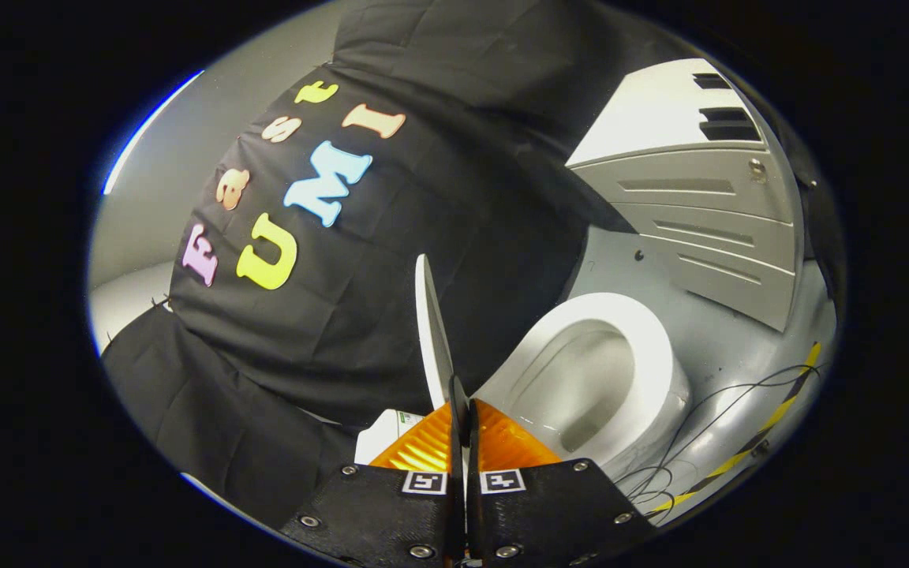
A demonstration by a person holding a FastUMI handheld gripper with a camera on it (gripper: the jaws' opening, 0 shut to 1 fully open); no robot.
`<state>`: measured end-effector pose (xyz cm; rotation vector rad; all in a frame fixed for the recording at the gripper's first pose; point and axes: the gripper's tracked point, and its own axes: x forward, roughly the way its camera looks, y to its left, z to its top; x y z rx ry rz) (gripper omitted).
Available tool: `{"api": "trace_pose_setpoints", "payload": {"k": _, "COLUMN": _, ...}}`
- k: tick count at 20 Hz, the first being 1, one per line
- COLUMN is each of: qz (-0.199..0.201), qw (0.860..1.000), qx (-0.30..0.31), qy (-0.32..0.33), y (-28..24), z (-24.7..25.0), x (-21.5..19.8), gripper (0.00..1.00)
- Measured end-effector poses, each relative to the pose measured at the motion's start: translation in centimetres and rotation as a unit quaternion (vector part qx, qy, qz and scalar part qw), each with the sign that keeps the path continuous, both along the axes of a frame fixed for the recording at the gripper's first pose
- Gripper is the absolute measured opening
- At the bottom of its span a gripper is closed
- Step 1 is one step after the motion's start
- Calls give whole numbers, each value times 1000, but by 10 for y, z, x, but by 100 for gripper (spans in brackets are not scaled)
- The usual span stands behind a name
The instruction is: Open the toilet lid.
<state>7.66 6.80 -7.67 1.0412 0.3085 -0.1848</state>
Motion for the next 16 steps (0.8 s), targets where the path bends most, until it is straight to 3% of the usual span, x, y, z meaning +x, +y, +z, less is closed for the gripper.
{"api": "trace_pose_setpoints", "payload": {"k": 6, "qz": 23, "qw": 997, "qx": -75, "qy": -12, "y": 20, "z": 24, "x": 6, "gripper": 1}}
{"api": "trace_pose_setpoints", "payload": {"k": 16, "qz": 52, "qw": 987, "qx": -144, "qy": -39, "y": 65, "z": 62, "x": 18, "gripper": 2}}
